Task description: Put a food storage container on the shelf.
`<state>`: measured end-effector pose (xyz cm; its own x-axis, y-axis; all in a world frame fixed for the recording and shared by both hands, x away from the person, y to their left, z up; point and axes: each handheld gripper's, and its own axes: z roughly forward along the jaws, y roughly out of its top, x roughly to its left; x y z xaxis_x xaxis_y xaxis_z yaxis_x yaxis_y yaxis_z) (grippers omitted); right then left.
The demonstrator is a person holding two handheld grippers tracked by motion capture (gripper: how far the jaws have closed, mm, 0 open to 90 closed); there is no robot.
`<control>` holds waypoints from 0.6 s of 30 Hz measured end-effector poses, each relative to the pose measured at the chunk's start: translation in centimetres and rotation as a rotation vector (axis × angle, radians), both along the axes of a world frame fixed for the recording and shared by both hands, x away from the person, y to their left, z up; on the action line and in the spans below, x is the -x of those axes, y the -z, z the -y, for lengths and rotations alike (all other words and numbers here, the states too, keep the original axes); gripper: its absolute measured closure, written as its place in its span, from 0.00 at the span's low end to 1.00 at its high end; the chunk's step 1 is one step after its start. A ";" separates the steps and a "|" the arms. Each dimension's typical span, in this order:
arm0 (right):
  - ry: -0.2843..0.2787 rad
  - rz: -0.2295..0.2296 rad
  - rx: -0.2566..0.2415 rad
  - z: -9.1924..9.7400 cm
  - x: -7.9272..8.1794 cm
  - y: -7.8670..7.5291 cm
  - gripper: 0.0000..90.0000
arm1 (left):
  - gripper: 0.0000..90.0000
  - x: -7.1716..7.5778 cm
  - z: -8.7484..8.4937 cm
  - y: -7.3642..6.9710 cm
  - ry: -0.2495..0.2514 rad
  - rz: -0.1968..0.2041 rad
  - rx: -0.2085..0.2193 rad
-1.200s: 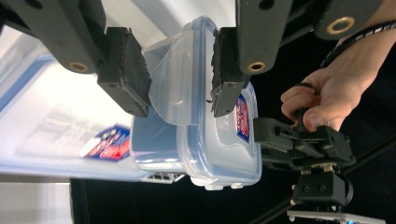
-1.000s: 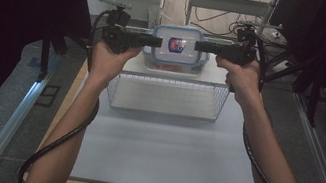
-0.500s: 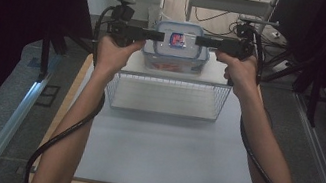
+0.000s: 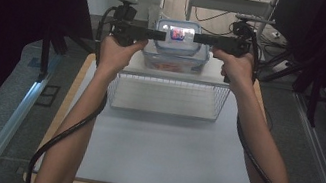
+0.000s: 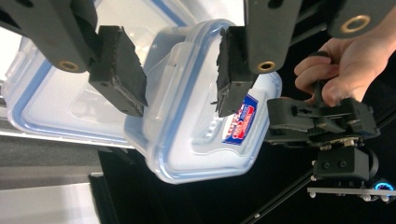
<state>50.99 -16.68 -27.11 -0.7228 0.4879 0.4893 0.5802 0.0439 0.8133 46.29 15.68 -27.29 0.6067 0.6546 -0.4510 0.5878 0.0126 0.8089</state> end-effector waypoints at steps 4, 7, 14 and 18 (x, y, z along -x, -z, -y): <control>0.017 0.000 -0.001 -0.4 -0.3 0.2 0.54 | 0.42 -0.2 -0.2 0.2 -0.016 0.003 0.003; 0.031 0.008 -0.007 -0.3 -0.4 0.3 0.54 | 0.40 -0.2 -0.1 0.2 -0.015 0.015 -0.003; 0.058 0.059 0.026 0.0 -0.1 0.1 0.51 | 0.33 0.6 0.1 -0.3 -0.002 0.090 -0.028; 0.066 0.088 0.023 0.4 0.3 -0.2 0.49 | 0.31 1.2 0.2 -0.3 0.002 0.135 -0.066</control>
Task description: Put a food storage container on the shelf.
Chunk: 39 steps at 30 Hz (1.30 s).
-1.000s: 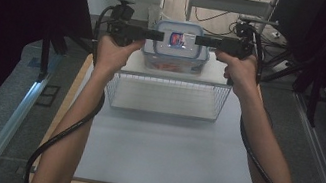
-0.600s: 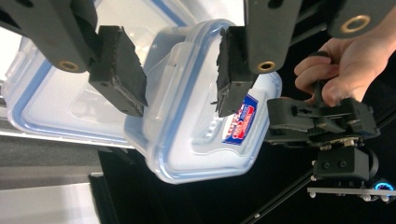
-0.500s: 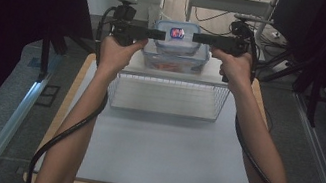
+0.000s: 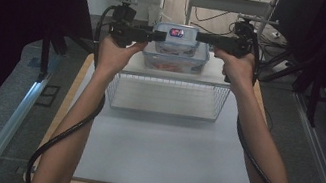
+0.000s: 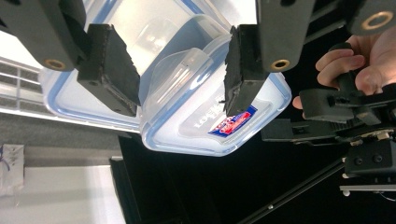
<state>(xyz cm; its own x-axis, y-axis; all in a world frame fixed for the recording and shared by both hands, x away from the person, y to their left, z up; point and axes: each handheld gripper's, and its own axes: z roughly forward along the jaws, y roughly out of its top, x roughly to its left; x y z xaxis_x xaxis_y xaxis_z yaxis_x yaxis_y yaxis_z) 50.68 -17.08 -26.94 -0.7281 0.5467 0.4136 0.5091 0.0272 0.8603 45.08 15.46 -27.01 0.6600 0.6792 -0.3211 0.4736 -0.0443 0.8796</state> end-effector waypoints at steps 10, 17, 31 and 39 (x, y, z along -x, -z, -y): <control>-0.001 0.063 0.047 0.7 1.3 0.0 0.48 | 0.24 1.3 0.2 0.8 0.024 0.076 -0.051; -0.016 0.093 0.067 1.4 2.4 1.0 0.46 | 0.10 2.9 0.2 1.7 0.000 0.154 -0.115; -0.027 0.223 0.196 2.3 6.2 3.8 0.24 | 0.04 6.9 -0.4 4.0 0.005 0.221 -0.183; -0.051 0.240 0.230 2.4 8.7 5.3 0.19 | 0.03 9.5 0.0 5.3 0.022 0.253 -0.230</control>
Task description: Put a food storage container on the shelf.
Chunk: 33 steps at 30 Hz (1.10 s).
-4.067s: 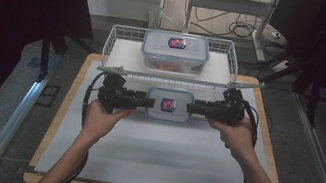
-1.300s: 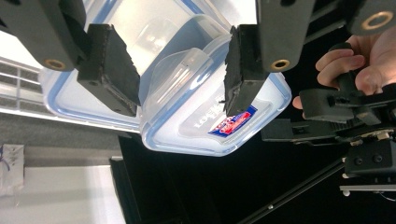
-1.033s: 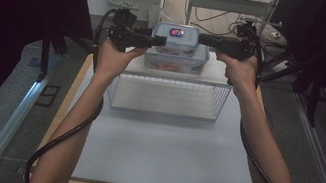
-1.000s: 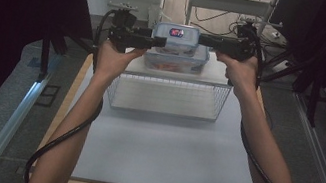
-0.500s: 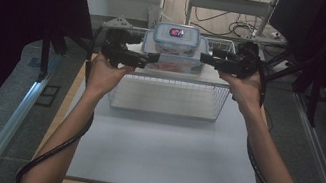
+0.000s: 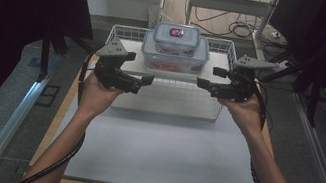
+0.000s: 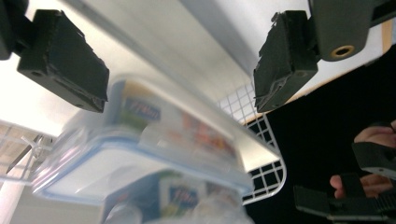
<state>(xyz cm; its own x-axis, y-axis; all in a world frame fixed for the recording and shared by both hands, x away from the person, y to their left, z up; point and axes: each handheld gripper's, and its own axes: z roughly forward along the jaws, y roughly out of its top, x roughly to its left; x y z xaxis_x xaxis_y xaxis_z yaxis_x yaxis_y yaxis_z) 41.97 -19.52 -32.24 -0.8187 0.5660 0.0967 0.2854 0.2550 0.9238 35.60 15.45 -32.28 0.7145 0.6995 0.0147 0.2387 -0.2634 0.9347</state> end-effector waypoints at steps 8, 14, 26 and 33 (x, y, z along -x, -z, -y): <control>-0.024 0.007 0.041 -0.1 2.2 1.4 0.17 | 0.02 2.1 0.4 1.7 0.023 -0.007 -0.019; -0.038 0.018 0.075 -0.4 3.6 2.4 0.15 | 0.02 3.2 0.7 3.2 0.035 -0.018 -0.028; -0.048 0.017 0.092 0.0 5.6 4.5 0.13 | 0.02 5.0 0.6 5.9 0.036 -0.041 -0.022; -0.040 0.008 0.100 0.6 6.4 5.8 0.12 | 0.02 5.8 0.5 7.5 0.025 -0.058 -0.017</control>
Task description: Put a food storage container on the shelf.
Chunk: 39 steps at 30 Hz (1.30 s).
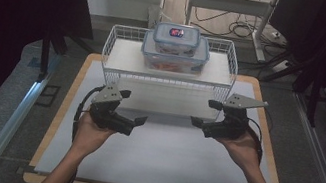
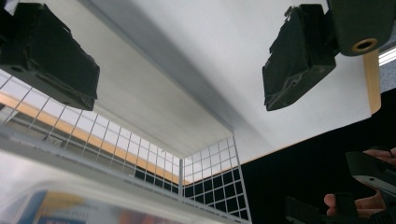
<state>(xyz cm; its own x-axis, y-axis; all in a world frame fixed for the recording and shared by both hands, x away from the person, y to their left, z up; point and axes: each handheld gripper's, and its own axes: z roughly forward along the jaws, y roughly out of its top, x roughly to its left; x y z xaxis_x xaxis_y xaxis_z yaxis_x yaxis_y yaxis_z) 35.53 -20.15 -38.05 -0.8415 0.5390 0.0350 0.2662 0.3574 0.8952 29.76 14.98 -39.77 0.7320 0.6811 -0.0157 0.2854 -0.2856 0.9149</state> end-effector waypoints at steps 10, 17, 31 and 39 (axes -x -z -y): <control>-0.002 -0.001 -0.001 1.1 1.2 2.4 0.06 | 0.02 1.1 -0.1 2.2 -0.021 -0.003 -0.004; 0.007 0.001 0.024 1.9 1.9 3.7 0.03 | 0.02 2.1 0.2 3.5 -0.026 -0.007 -0.041; 0.028 -0.014 0.049 3.5 3.8 5.5 0.03 | 0.01 4.2 -0.2 5.6 -0.049 -0.029 -0.075; 0.042 -0.030 0.092 4.0 4.4 6.9 0.04 | 0.01 5.2 -1.2 7.2 -0.079 -0.050 -0.078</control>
